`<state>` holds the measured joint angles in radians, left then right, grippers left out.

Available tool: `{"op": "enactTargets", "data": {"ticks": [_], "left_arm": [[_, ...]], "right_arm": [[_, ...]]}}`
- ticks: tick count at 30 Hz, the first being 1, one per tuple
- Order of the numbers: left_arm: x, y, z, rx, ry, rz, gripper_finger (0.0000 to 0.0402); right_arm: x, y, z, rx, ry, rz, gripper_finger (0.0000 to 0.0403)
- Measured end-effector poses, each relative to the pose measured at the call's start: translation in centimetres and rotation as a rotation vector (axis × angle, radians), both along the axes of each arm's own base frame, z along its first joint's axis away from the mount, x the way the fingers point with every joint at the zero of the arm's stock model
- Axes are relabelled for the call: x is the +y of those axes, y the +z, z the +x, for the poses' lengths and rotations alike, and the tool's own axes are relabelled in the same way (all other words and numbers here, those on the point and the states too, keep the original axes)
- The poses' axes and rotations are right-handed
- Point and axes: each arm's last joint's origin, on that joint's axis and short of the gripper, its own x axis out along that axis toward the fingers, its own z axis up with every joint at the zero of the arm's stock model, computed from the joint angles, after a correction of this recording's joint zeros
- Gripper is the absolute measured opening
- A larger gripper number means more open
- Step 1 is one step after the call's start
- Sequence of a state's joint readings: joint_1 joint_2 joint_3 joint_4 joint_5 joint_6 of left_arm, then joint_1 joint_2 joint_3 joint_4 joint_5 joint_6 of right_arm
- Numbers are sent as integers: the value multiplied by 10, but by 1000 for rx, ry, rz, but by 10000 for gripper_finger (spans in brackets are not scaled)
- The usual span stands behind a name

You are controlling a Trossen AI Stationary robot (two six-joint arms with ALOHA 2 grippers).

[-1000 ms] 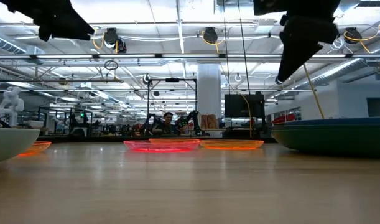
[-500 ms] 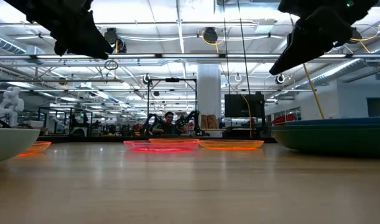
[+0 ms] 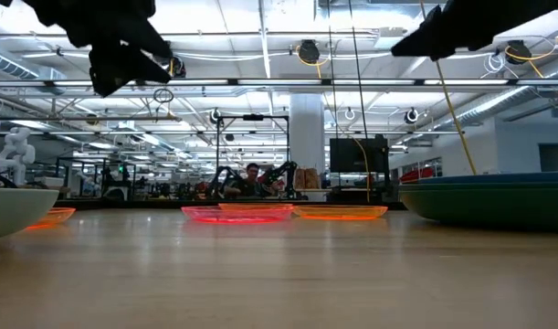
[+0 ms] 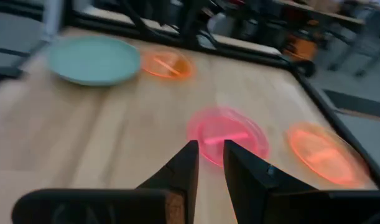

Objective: Stack plastic plates
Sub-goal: Stack the light green plate on top of the blue plate

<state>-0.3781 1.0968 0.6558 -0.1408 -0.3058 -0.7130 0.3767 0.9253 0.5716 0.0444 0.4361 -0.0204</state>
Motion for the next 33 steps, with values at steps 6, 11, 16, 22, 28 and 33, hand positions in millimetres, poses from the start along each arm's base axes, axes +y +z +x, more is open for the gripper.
{"op": "enactTargets", "data": {"ticks": [6,11,16,22,28,33], "left_arm": [[-30,14,20,91,-97,60,170],[-55,15,28,324,-226,192,170],[-71,-8,30,602,-418,217,170],[-76,-37,36,734,-512,254,170],[-70,-42,42,749,-507,265,170],[-65,-41,46,729,-528,282,170]], "right_arm": [[2,10,-8,-37,145,80,70],[2,12,-10,-43,168,98,70],[2,11,-10,-36,168,98,70],[2,11,-10,-34,164,111,70],[2,11,-10,-34,164,111,70],[2,11,-11,-32,163,113,70]]}}
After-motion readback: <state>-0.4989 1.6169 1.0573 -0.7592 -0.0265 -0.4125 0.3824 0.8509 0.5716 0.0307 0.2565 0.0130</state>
